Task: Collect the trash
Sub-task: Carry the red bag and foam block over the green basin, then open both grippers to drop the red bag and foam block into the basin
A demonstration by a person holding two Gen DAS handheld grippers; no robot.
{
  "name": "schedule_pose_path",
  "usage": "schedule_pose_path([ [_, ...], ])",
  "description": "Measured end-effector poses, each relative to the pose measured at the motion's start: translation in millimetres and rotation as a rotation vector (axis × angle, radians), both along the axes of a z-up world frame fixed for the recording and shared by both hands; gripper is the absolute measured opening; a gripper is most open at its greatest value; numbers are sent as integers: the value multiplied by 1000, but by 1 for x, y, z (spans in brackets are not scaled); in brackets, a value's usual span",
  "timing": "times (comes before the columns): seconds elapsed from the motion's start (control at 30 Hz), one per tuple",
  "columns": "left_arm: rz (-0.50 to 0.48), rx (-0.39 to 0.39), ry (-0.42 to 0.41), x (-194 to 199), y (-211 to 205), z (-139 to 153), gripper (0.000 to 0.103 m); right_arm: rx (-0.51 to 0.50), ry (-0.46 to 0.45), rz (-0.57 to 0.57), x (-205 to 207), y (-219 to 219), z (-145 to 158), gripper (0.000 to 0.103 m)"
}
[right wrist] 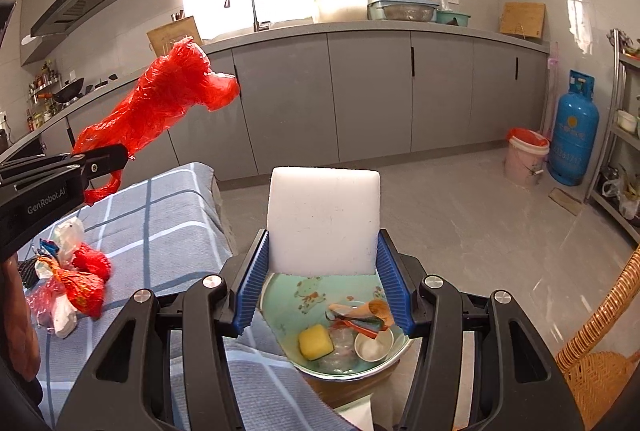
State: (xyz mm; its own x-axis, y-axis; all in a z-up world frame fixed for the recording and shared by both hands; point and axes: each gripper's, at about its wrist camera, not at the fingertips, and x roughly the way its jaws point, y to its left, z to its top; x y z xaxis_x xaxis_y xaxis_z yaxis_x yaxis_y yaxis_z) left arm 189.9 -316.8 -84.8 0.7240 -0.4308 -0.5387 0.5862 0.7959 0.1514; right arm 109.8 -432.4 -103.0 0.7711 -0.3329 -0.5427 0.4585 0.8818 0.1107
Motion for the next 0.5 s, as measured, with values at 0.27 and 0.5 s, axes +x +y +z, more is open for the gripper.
schedule_pose_path([
  [0.27, -25, 31, 55, 15, -38, -29, 5, 35, 30, -19, 12, -26, -23, 54],
  [0.5, -48, 65, 105, 27, -62, -54, 5, 61, 67, -30, 26, -46, -46, 54],
])
